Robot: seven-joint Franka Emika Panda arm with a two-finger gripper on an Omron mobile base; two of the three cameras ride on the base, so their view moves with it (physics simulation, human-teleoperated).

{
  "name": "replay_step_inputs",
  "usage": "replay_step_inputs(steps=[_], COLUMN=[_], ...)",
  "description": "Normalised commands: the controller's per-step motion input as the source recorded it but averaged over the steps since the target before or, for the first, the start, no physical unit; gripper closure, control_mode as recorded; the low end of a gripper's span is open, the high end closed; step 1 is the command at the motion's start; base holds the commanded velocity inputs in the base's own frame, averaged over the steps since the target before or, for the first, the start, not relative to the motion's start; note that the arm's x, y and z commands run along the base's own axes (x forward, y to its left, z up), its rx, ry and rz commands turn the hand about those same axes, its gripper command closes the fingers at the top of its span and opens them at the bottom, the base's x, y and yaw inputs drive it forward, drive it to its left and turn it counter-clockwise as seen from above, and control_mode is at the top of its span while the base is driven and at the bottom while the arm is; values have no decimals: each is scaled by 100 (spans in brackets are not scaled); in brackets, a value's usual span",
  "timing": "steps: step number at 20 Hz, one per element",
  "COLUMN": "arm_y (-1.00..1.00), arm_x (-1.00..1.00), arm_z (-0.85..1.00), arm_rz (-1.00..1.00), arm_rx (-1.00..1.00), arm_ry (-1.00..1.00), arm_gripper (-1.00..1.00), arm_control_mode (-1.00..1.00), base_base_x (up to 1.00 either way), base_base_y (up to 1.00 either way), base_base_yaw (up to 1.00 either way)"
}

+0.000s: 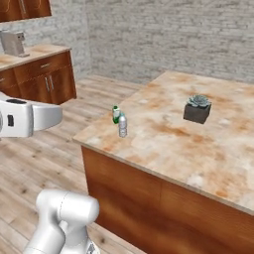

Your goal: Pick the milk, bottled water, water bottle from the counter and place them in the open cabinet.

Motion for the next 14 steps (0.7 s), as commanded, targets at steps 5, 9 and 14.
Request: replay_step_inputs(steps=[5,9,14], arm_y=[0,0,0], arm_x=[0,0,0], arm_z=[0,0,0], arm_rz=[0,0,0], arm_rx=[0,0,0], arm_ry=[0,0,0], arm_gripper=[-100,-100,-100], arm_control_mode=[100,100,100], base_base_x=[19,32,37], base_base_y=[31,41,28], base_base_yaw=[-9,-11,-17])
